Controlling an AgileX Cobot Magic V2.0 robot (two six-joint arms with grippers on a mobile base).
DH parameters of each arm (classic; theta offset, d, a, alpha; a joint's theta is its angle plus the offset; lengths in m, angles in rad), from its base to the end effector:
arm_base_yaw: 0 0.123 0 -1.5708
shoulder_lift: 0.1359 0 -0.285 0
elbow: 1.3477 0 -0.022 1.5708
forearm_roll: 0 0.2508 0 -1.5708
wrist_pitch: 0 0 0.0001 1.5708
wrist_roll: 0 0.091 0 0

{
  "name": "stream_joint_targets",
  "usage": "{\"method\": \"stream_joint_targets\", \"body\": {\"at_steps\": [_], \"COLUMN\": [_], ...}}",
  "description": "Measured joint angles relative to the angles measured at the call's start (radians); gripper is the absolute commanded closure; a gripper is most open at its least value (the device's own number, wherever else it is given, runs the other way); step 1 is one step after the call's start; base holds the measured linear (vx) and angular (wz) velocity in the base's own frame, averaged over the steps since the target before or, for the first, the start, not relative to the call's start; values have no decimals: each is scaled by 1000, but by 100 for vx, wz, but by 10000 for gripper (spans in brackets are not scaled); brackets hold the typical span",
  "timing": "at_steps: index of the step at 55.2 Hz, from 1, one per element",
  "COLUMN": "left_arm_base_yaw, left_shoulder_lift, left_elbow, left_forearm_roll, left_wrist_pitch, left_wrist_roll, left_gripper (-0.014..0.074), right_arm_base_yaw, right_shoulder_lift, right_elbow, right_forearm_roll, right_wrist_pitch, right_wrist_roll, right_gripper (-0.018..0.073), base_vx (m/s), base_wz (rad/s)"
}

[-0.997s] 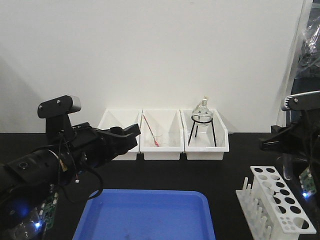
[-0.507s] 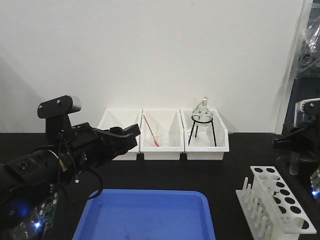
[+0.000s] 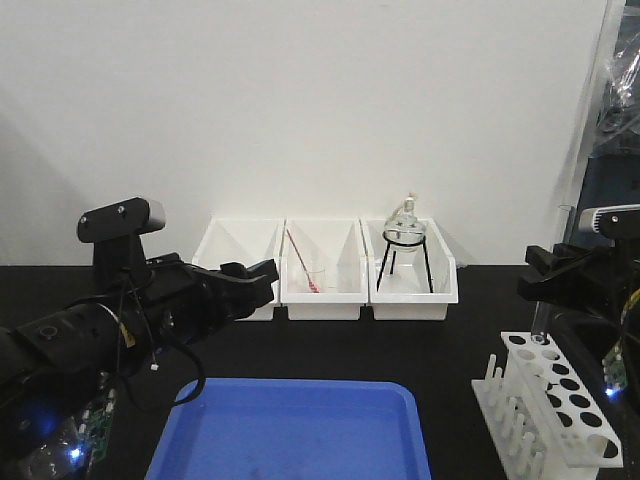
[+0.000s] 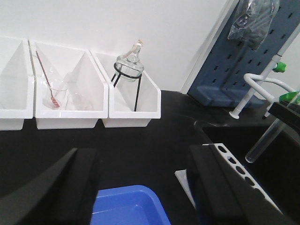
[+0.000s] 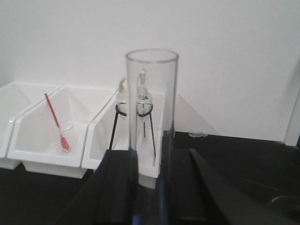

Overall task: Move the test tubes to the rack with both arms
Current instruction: 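Carry the test tube with the right gripper over the white rack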

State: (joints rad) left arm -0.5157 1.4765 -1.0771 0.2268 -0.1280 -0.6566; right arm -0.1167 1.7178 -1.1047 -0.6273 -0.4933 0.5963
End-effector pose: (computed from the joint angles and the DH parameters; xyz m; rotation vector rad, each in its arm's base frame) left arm 0.3003 -0.1732 0.3346 0.0978 1.8108 -0.7081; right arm 0.3946 -0.0208 0.2797 -0.0897 1.6821 0.1707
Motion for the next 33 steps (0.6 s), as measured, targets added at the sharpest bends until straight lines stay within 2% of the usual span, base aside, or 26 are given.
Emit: {"method": "stream_joint_targets", "body": {"at_steps": [7,12,33], "left_arm_base_yaw": [0,0,0], "left_shoulder_lift": [0,0,0], "left_elbow": [0,0,0], "left_forearm_roll": [0,0,0], "left_wrist_pitch": [1,1,1], "left_wrist_roll": [0,0,0], "left_gripper": [74,74,74], "right_arm_base_yaw": [-2,-2,-2], "right_shoulder_lift": [7,7,53], "right_elbow": [84,138,163], "right_forearm_roll": [135,195,231], "right_wrist_pitch": [-79,-122,-188], "right_wrist_roll": [-129,-180,-229], "right_gripper": [571,571,571], "base_vx": [0,0,0], "base_wz": [0,0,0]}}
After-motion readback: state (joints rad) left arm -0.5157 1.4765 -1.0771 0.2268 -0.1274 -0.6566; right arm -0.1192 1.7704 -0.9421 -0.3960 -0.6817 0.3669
